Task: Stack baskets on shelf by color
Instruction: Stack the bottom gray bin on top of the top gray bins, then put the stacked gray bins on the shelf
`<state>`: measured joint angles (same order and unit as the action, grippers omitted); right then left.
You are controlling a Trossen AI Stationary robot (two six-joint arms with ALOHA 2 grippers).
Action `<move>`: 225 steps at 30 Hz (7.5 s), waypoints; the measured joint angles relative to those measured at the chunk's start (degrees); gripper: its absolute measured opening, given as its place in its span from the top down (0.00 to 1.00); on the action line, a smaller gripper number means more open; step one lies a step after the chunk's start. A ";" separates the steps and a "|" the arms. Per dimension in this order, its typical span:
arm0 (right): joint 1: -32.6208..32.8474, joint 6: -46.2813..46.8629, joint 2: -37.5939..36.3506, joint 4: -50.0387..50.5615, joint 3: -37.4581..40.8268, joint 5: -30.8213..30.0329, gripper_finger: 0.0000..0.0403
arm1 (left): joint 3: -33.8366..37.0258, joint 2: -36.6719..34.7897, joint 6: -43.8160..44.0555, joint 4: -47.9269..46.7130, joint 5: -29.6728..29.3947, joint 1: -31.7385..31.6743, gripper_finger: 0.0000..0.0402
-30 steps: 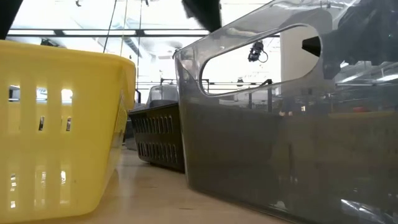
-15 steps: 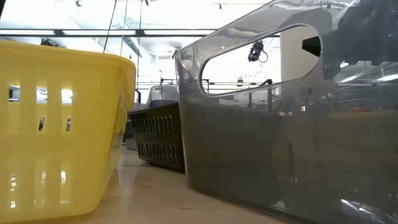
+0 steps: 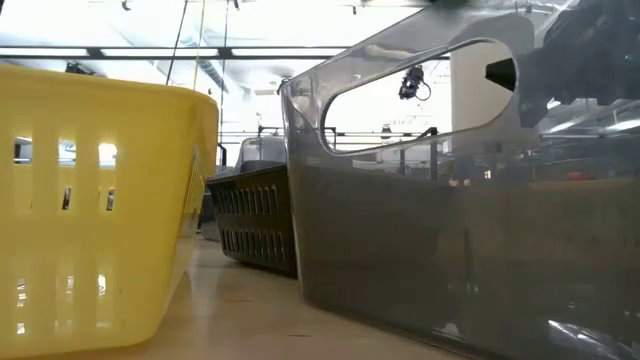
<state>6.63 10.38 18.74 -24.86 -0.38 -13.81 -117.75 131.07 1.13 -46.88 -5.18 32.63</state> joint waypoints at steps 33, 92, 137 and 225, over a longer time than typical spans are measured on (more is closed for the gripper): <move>-0.02 0.00 0.11 -0.33 0.02 -0.02 0.93 | 0.03 3.21 -3.17 -3.19 5.27 -1.34 0.99; 0.00 0.01 0.04 -0.35 0.02 -0.02 0.93 | -4.46 -6.76 41.28 -42.74 -22.25 -17.65 0.99; -0.02 0.00 0.04 -0.35 0.00 -0.01 0.93 | -1.75 -6.78 26.99 -32.30 -18.08 -19.77 0.65; 0.00 0.00 0.11 -0.34 0.01 -0.02 0.93 | 11.82 -20.44 4.23 -25.27 -9.90 -22.14 0.96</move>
<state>6.63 10.38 18.85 -25.20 -0.37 -13.82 -105.94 110.63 5.36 -72.15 -15.09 10.49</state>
